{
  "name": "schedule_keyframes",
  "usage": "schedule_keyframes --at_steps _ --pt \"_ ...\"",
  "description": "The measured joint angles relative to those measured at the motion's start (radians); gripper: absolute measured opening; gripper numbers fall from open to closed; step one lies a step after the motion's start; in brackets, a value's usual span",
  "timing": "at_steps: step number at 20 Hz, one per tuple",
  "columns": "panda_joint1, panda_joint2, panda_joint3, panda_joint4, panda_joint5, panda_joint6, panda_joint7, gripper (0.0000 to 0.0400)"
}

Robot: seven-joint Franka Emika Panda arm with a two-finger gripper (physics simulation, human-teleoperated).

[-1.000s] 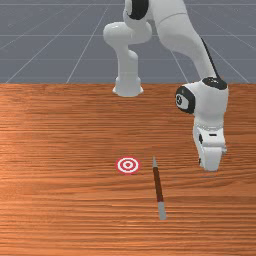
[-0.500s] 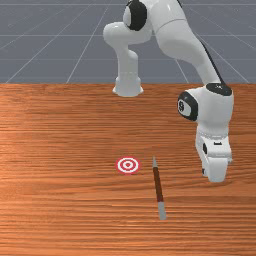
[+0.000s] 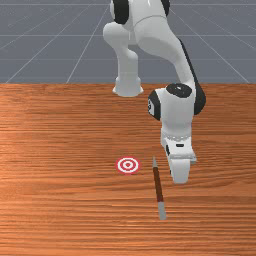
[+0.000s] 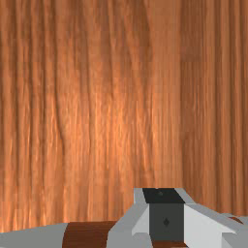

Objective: Pick up the pen and put it to the marker

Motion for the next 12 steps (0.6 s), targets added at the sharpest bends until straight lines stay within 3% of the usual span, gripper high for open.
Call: schedule_keyframes --at_steps 1,6,8,12 --pt "0.013 -0.001 -0.022 0.000 -0.007 -0.004 0.035 0.0000" --pt "-0.006 -0.016 -0.004 -0.025 0.009 0.013 0.018 0.0000" --pt "0.037 -0.007 -0.039 -0.005 0.009 0.000 0.119 0.0000" --pt "0.095 0.020 -0.040 0.046 0.002 -0.025 0.174 0.0000"
